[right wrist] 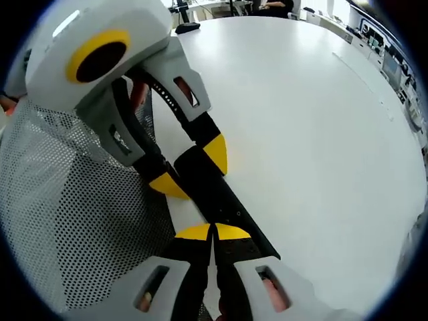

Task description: Press the specified remote control buttons in sequence, fully releasing each button before pressing the next.

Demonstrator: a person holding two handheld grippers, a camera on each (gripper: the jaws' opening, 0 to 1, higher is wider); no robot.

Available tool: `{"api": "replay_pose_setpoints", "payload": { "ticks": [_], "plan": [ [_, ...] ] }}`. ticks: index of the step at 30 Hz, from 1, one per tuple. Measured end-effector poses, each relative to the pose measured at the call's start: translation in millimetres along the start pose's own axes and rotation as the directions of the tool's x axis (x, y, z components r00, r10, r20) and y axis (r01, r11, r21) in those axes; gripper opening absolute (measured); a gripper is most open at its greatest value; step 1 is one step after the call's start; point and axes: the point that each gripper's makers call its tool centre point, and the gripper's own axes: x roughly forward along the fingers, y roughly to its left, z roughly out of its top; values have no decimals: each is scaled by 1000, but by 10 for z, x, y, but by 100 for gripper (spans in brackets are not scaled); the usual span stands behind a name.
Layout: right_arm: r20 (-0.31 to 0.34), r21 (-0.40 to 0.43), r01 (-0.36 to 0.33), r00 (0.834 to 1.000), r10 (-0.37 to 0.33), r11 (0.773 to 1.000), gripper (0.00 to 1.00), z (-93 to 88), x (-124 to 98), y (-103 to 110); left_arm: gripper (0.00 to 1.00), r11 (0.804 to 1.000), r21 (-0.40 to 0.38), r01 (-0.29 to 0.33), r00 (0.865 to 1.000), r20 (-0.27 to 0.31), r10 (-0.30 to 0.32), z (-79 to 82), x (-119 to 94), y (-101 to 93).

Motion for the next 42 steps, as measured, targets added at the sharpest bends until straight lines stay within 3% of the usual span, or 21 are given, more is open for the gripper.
{"api": "replay_pose_setpoints", "payload": {
  "ticks": [17,38,42],
  "plan": [
    [64,-53,38,997,-35,998,0,134,-38,-3,24,1000,21,19,1000,-2,-19,-2,0,-48],
    [42,-101,77,996,-73,992,0,141,6,-7,25,999,19,26,1000,7,-27,2,0,-61],
    [40,-74,77,996,-75,994,0,141,6,-19,25,1000,18,26,1000,6,-26,-1,10,-54]
  ]
}}
